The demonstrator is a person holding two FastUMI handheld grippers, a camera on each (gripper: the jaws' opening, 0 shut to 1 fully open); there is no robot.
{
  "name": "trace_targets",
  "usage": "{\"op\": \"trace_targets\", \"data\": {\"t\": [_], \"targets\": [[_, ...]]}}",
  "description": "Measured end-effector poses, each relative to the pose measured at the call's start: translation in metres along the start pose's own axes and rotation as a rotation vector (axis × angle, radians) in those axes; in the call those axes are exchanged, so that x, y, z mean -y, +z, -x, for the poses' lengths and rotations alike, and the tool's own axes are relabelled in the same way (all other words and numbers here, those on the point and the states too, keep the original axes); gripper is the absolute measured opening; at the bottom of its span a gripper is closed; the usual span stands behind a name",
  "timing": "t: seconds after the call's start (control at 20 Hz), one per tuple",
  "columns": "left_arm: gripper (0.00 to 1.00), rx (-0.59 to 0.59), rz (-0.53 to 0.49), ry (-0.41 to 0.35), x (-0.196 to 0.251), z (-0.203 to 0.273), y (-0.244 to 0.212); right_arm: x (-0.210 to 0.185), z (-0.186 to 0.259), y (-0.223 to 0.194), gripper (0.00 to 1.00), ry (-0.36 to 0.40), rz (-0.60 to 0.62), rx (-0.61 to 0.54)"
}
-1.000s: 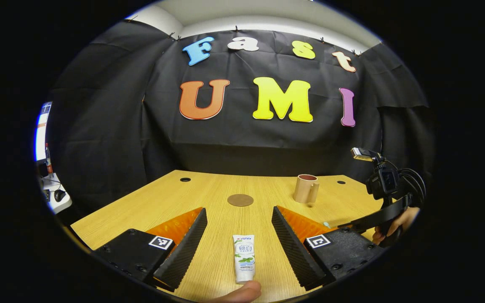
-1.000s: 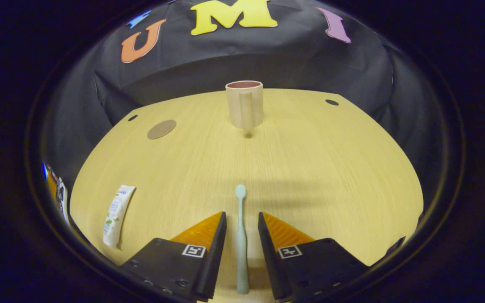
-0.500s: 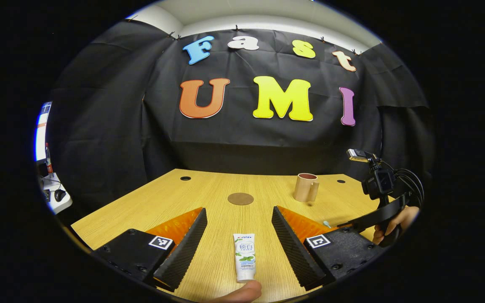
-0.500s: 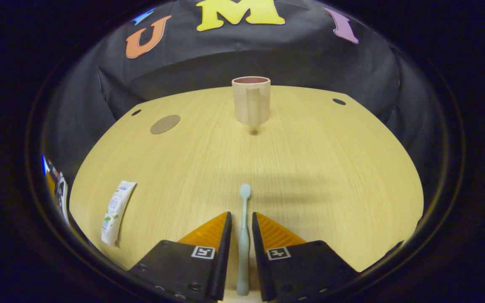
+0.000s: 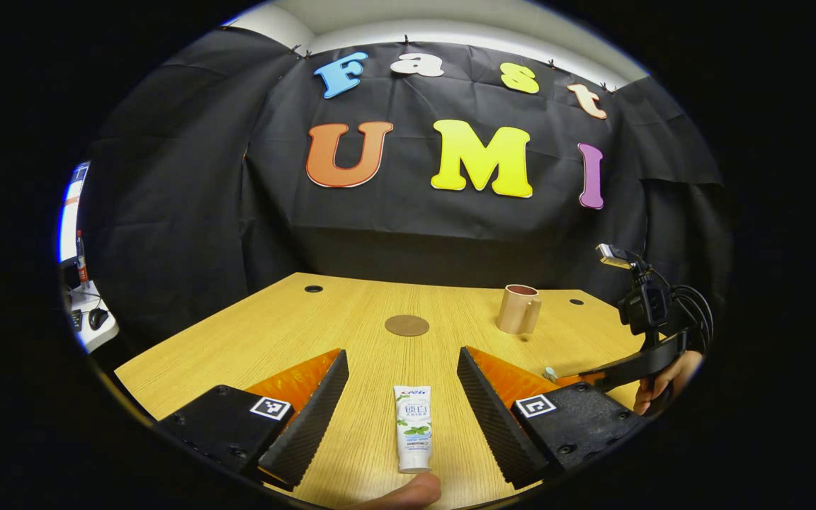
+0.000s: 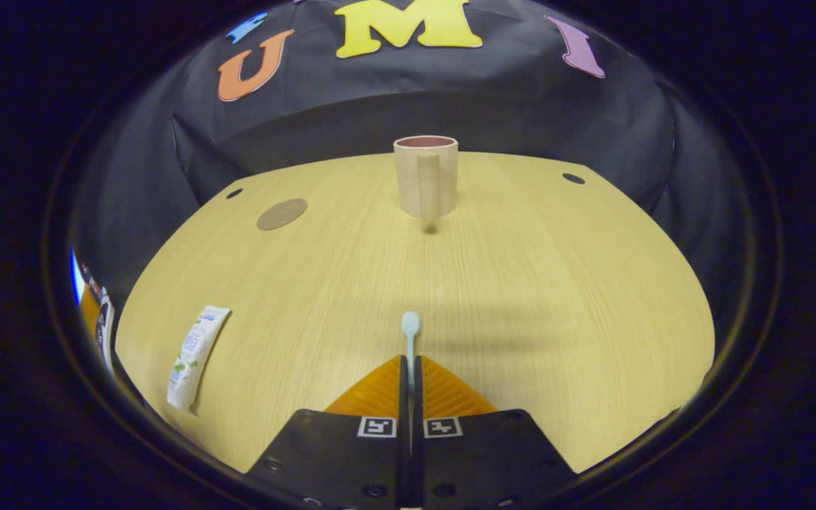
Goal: Put the toothbrush and toothpaste on the desktop into the cup, then pick up the cup and place it on the coaster on the desktop.
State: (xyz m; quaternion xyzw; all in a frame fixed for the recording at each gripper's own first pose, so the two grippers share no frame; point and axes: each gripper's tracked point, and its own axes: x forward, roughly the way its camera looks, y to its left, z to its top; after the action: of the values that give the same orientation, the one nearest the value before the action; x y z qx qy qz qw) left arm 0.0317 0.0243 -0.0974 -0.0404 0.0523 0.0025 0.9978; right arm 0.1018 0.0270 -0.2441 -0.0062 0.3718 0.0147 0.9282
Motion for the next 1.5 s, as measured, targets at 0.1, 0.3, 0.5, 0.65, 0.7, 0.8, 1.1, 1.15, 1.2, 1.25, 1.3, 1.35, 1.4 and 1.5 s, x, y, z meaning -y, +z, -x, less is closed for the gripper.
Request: {"op": "trace_targets", "data": {"t": [0.1,0.3,0.5,0.65,0.7,0.8,1.1,1.15,1.2,1.25,1.3,1.35,1.4,1.5], "targets": [[0.99,-0.015,0.002,0.01,-0.003,-0.003,-0.004,-0.005,0.005,0.001,0.0,0.036,-0.026,0.016],[0.99,-0.058,0.01,0.019,-0.003,-0.011,-0.016,0.0,0.022,0.008,0.0,0.056,-0.041,0.077],[0.96,-0.128,0.066,0.002,0.011,-0.022,-0.031,0.001,0.046,0.013,0.0,0.098,-0.06,0.139],[0.96,-0.176,0.03,0.006,0.019,-0.029,-0.047,0.004,0.064,0.015,0.0,0.118,-0.067,0.189],[0.96,-0.18,0.013,0.012,0.019,-0.032,-0.049,0.004,0.071,0.016,0.0,0.13,-0.073,0.209],[0.96,-0.201,0.026,0.007,0.026,-0.041,-0.054,0.003,0.083,0.016,0.0,0.162,-0.078,0.237],[1.0,-0.325,-0.014,0.038,0.029,-0.056,-0.077,0.003,0.129,0.032,0.0,0.221,-0.054,0.358],[0.95,-0.35,-0.016,0.051,0.026,-0.055,-0.081,0.001,0.137,0.036,0.0,0.234,-0.056,0.376],[0.94,-0.369,-0.016,0.06,0.024,-0.054,-0.084,0.0,0.145,0.039,0.0,0.246,-0.056,0.393],[0.93,-0.388,-0.015,0.068,0.022,-0.053,-0.087,0.001,0.153,0.043,0.0,0.253,-0.054,0.412],[0.93,-0.407,-0.015,0.082,0.02,-0.053,-0.091,0.003,0.16,0.047,0.0,0.253,-0.05,0.434],[0.93,-0.421,-0.019,0.086,0.019,-0.053,-0.092,0.005,0.169,0.049,0.0,0.248,-0.042,0.457],[0.93,-0.432,-0.016,0.084,0.019,-0.054,-0.094,0.01,0.176,0.051,0.0,0.236,-0.041,0.482],[0.88,-0.454,-0.002,0.068,0.02,-0.053,-0.096,0.013,0.186,0.048,0.0,0.231,-0.035,0.51]]}}
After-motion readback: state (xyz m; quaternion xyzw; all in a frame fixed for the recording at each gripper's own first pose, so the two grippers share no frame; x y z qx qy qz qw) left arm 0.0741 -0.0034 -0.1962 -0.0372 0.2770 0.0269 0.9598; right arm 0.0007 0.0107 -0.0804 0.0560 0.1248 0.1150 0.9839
